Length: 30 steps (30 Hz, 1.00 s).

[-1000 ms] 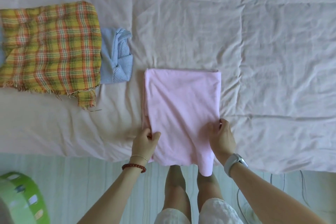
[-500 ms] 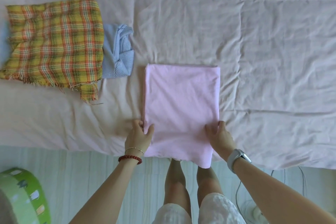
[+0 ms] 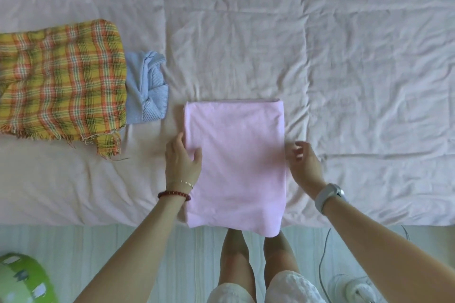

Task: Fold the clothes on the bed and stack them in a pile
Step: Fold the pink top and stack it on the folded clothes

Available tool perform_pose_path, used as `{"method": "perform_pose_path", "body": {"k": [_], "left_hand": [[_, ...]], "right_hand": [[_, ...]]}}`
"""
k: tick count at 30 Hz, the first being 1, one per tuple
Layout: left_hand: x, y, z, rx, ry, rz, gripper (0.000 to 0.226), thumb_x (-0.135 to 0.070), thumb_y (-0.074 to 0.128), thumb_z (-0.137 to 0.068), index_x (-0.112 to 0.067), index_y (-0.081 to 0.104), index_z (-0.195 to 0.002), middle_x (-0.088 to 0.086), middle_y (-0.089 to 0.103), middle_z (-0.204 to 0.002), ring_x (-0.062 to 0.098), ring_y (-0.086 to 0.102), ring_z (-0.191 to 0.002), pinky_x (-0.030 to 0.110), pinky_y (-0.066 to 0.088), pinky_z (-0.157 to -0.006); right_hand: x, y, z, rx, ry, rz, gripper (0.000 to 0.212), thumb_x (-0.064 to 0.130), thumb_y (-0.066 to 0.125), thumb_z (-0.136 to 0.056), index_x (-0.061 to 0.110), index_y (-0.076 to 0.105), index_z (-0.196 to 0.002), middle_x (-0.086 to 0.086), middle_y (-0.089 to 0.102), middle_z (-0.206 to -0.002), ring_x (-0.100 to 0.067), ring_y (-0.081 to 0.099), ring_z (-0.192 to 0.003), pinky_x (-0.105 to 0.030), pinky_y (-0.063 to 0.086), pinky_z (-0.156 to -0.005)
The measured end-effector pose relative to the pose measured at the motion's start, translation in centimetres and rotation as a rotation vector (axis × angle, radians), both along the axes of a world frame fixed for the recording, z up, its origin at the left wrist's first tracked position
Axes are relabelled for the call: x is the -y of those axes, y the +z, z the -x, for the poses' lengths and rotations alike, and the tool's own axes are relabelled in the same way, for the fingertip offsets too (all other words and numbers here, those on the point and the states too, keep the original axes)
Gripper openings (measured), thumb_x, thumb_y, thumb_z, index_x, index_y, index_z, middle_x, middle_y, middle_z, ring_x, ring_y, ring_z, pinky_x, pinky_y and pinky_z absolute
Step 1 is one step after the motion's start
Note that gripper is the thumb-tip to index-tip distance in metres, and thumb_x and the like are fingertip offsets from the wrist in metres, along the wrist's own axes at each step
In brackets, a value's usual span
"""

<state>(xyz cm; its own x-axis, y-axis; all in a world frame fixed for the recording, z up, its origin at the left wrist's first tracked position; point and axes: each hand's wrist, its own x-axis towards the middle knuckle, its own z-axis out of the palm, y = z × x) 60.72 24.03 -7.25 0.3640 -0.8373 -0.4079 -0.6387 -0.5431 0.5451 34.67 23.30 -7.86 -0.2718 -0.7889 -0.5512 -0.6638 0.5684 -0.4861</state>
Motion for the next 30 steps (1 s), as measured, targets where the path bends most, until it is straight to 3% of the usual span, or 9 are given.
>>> {"method": "perform_pose_path", "body": {"k": [3, 5, 8, 11, 15, 19, 24, 27, 30], "left_hand": [[5.6, -0.4, -0.1, -0.088, 0.003, 0.039, 0.057, -0.018, 0.063, -0.086, 0.006, 0.038, -0.131, 0.022, 0.044, -0.132, 0.034, 0.040, -0.124, 0.036, 0.029, -0.105], [8.3, -0.8, -0.3, -0.105, 0.054, 0.015, 0.057, -0.024, 0.064, -0.085, 0.008, 0.040, -0.126, 0.022, 0.046, -0.128, 0.034, 0.044, -0.120, 0.038, 0.034, -0.102], [10.5, -1.1, -1.2, -0.143, 0.139, -0.109, 0.055, -0.031, 0.064, -0.085, 0.002, 0.045, -0.125, 0.013, 0.051, -0.123, 0.025, 0.050, -0.113, 0.026, 0.037, -0.090], [11.2, -0.5, -2.4, -0.255, 0.023, -0.188, 0.017, -0.023, 0.066, -0.084, -0.008, 0.063, -0.092, 0.008, 0.056, -0.088, 0.018, 0.051, -0.082, 0.025, 0.039, -0.064], [12.3, 1.5, -3.4, -0.276, -0.133, -0.154, 0.004, -0.014, 0.067, -0.083, -0.016, 0.064, -0.081, 0.003, 0.054, -0.074, 0.015, 0.048, -0.073, 0.013, 0.034, -0.057], [15.5, 4.4, -2.5, -0.194, -0.155, 0.029, 0.022, -0.010, 0.066, -0.084, -0.001, 0.065, -0.104, -0.004, 0.050, -0.068, 0.015, 0.047, -0.071, 0.004, 0.031, -0.054], [19.3, 9.0, -1.4, -0.009, -0.198, 0.348, 0.023, -0.011, 0.066, -0.083, 0.004, 0.065, -0.100, 0.019, 0.061, -0.095, 0.028, 0.053, -0.086, 0.017, 0.029, -0.063], [18.5, 10.4, -1.3, 0.028, -0.278, 0.463, 0.019, -0.006, 0.067, -0.081, 0.006, 0.064, -0.096, 0.024, 0.059, -0.096, 0.027, 0.053, -0.081, 0.016, 0.028, -0.066], [14.7, 9.9, -2.1, 0.051, -0.429, 0.470, 0.014, -0.002, 0.068, -0.079, 0.005, 0.064, -0.090, 0.022, 0.059, -0.090, 0.023, 0.052, -0.075, 0.021, 0.032, -0.066]], "right_hand": [[5.7, 0.4, -0.9, 0.118, -0.001, 0.018, 0.045, 0.021, 0.048, -0.094, 0.008, 0.038, -0.135, -0.007, 0.058, -0.119, -0.025, 0.056, -0.105, -0.032, 0.042, -0.085], [8.6, 0.5, -1.8, 0.243, -0.044, -0.010, 0.050, 0.022, 0.047, -0.094, 0.009, 0.031, -0.140, 0.000, 0.058, -0.108, -0.019, 0.055, -0.096, -0.030, 0.045, -0.083], [11.3, 0.6, -2.7, 0.372, -0.178, -0.067, 0.042, 0.017, 0.051, -0.092, 0.008, 0.043, -0.131, 0.005, 0.053, -0.084, -0.009, 0.051, -0.073, -0.016, 0.043, -0.058], [11.8, 1.0, -2.6, 0.394, -0.126, -0.154, 0.026, 0.011, 0.056, -0.088, 0.000, 0.060, -0.111, 0.003, 0.055, -0.074, -0.006, 0.048, -0.064, -0.009, 0.040, -0.045], [12.6, 2.9, -1.3, 0.306, -0.013, -0.114, 0.019, 0.013, 0.056, -0.090, -0.001, 0.062, -0.101, -0.004, 0.055, -0.075, -0.016, 0.048, -0.067, -0.024, 0.036, -0.054], [16.0, 6.1, -1.1, 0.187, 0.121, 0.094, 0.017, 0.010, 0.055, -0.089, -0.002, 0.061, -0.098, -0.011, 0.058, -0.088, -0.022, 0.051, -0.079, -0.026, 0.037, -0.063], [19.9, 9.9, -1.3, 0.049, 0.141, 0.410, 0.016, 0.009, 0.053, -0.090, 0.000, 0.058, -0.102, -0.013, 0.054, -0.103, -0.022, 0.049, -0.085, -0.017, 0.030, -0.064], [18.6, 11.3, -0.9, 0.021, 0.212, 0.518, 0.015, 0.008, 0.052, -0.090, 0.000, 0.056, -0.101, -0.017, 0.059, -0.104, -0.031, 0.055, -0.090, -0.030, 0.040, -0.075], [14.0, 11.0, -0.1, -0.045, 0.387, 0.566, 0.011, 0.004, 0.055, -0.088, -0.001, 0.058, -0.097, -0.018, 0.064, -0.092, -0.037, 0.059, -0.083, -0.040, 0.044, -0.074]]}}
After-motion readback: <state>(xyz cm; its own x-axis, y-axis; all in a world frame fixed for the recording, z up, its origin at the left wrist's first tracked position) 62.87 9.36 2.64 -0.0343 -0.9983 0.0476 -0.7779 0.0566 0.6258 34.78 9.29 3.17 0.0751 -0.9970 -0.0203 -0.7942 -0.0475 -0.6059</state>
